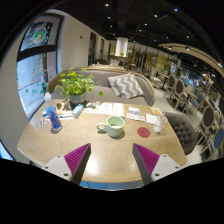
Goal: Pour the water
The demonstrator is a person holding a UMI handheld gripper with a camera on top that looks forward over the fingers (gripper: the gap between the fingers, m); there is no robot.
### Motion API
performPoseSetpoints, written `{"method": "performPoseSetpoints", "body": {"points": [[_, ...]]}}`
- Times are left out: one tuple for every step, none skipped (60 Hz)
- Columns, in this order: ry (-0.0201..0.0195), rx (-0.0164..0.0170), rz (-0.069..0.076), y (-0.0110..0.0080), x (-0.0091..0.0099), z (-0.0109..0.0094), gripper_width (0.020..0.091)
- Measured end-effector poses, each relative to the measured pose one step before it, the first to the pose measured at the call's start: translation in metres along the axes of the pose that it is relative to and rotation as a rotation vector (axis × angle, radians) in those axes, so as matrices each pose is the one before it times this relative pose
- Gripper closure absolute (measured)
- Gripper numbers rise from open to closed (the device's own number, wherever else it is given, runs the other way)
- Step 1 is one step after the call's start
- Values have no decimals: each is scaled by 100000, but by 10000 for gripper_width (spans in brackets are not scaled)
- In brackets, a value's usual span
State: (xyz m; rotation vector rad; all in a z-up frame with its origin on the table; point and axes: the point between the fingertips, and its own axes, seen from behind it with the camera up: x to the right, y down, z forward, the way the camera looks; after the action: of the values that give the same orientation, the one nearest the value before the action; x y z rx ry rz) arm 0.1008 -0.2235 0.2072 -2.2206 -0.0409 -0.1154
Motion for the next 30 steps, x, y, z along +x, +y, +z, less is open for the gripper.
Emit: {"method": "performPoseSetpoints", "body": {"points": [[50, -380, 114, 122, -213, -82, 246], [16, -354, 79, 96, -183, 0, 247], [80, -316, 66, 133, -680, 136, 247], [195, -262, -31, 90, -414, 94, 246], [172, -263, -146, 29, 577, -258, 247], [660, -52, 101, 121, -1733, 902, 245], [419, -202, -63, 80, -584, 275, 246], [339, -159, -85, 80, -589, 277, 246], [242, -198, -92, 69, -621, 268, 246], [141, -251, -27, 105, -636, 207, 242], [79, -277, -1, 102, -655, 180, 241], [21, -285, 13, 101, -691, 185, 241], [-91, -191, 57, 78, -709, 165, 243], [-211, -132, 138, 50, -765, 154, 242], [-399, -109, 156, 78, -816, 168, 240], [-503, -163, 210, 74, -872, 152, 243], [-586, -150, 229, 77, -882, 157, 242], [-684, -78, 162, 33, -940, 170, 243], [-728, -2, 141, 6, -945, 203, 243], [-764, 46, 106, -15, -980, 228, 242], [-785, 109, 101, -59, -933, 202, 242], [-767, 131, 52, -56, -998, 274, 241], [-810, 217, 43, -84, -1019, 275, 243], [-906, 342, -46, -161, -1041, 302, 242], [-960, 492, -25, -193, -1037, 293, 241], [-986, 691, -23, -248, -1035, 358, 241], [-992, 808, -83, -288, -1042, 416, 241], [-1008, 934, -124, -335, -1033, 450, 241], [-953, 968, -136, -342, -1006, 468, 241], [-941, 983, -136, -365, -989, 476, 240]]}}
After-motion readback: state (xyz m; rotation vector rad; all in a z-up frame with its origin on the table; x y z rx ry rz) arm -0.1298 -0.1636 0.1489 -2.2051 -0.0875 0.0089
